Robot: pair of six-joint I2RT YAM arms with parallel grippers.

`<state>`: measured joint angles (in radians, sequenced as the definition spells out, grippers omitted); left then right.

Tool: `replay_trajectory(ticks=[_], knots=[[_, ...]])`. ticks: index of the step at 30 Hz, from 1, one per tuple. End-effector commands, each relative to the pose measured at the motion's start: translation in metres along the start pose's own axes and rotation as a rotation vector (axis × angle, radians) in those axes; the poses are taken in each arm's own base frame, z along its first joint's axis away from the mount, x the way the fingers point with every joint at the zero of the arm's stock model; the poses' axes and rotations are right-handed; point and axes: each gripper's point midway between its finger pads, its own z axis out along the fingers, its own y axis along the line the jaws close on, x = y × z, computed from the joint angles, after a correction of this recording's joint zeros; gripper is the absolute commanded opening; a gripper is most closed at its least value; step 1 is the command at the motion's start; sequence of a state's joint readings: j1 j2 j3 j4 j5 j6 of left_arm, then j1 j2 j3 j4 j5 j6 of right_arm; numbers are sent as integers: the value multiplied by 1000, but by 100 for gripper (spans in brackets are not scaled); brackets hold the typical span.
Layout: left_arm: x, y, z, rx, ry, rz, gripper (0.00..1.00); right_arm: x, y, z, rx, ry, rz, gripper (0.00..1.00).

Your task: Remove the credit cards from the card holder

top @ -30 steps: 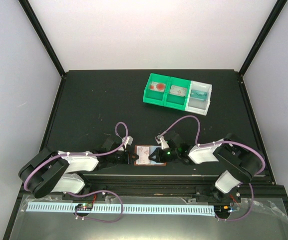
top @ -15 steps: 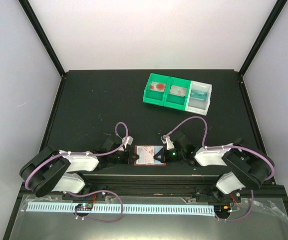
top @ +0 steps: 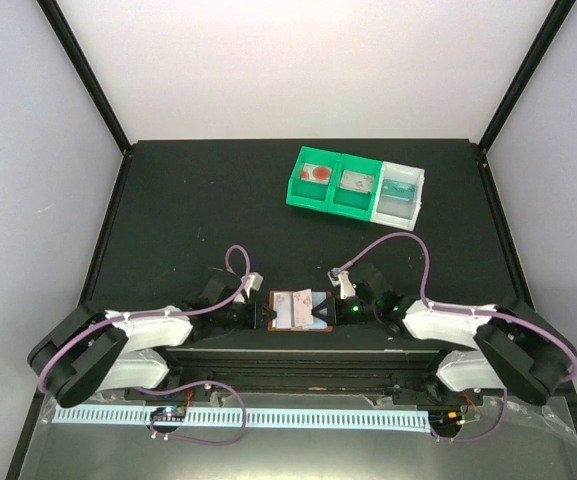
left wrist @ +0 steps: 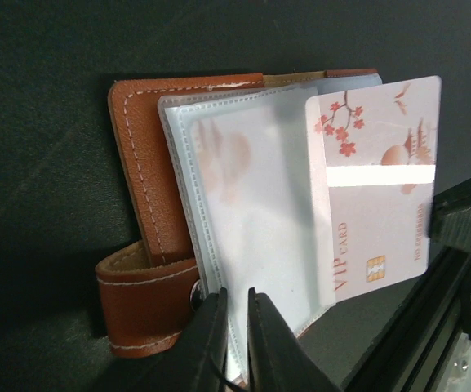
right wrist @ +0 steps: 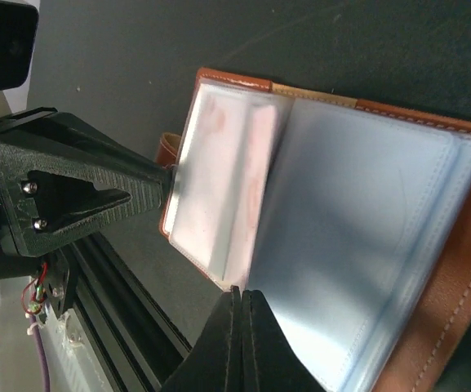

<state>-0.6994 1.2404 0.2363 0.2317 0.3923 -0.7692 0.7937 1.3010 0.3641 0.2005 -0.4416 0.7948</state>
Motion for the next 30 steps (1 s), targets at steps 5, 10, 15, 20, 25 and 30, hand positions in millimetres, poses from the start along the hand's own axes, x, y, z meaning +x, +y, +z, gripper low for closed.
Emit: replay_trajectory(ticks=[5, 10, 15, 20, 25, 30], knots=[[-28, -47, -21, 127, -70, 11, 36, -10, -1, -23, 67, -67, -25, 1], [-35, -73, -36, 230, -101, -7, 48, -15, 13, -36, 27, -109, -30, 1], [-39, -80, -45, 247, -131, 0, 49, -21, 20, -38, 13, -127, -93, 1], [-37, -76, -37, 235, -118, 10, 29, -28, 21, -32, 26, -120, -120, 17], [-42, -77, -19, 224, -84, 8, 15, -29, 15, -16, 47, -77, -120, 29], [-41, -82, 3, 245, -31, 7, 7, -29, -5, -7, 131, -50, -113, 32]])
